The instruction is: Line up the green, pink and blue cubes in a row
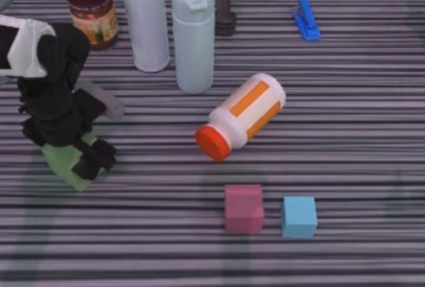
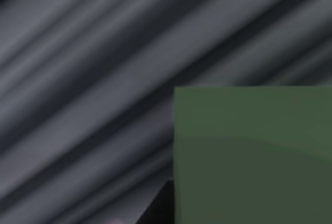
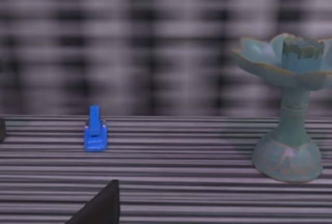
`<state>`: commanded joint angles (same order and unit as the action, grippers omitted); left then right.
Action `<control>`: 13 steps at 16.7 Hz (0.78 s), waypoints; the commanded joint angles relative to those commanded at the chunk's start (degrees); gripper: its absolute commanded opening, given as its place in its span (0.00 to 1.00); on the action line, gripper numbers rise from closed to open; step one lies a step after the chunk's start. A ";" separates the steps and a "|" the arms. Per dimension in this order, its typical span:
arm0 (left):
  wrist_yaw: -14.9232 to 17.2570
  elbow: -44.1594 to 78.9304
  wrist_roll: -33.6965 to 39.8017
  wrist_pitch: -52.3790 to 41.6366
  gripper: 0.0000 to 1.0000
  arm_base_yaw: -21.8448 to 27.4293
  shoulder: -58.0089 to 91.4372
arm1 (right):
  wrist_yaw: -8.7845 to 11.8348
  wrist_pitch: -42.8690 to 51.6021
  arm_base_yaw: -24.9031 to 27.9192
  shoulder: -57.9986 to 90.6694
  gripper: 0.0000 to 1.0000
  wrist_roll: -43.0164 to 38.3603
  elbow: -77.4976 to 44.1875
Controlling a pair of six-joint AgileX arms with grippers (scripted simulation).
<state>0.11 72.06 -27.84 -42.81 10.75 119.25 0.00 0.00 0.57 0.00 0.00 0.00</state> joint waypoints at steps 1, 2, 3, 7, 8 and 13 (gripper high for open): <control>0.00 0.00 0.00 0.00 0.00 0.00 0.00 | 0.00 0.00 0.00 0.00 1.00 0.00 0.00; 0.27 0.15 0.06 -0.35 0.00 0.13 -0.71 | 0.00 0.00 0.00 0.00 1.00 0.00 0.00; 0.28 0.31 0.06 -0.55 0.00 0.11 -0.78 | 0.00 0.00 0.00 0.00 1.00 0.00 0.00; 0.28 3.77 0.00 -6.93 0.00 -0.24 -3.32 | 0.00 0.00 0.00 0.00 1.00 0.00 0.00; 0.27 4.95 0.04 -9.32 0.00 -0.42 -4.30 | 0.00 0.00 0.00 0.00 1.00 0.00 0.00; 0.22 7.99 0.23 -14.72 0.00 -0.93 -7.24 | 0.00 0.00 0.00 0.00 1.00 0.00 0.00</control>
<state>0.34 80.04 -27.62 -57.52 9.82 112.00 0.00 0.00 0.57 0.00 0.00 0.00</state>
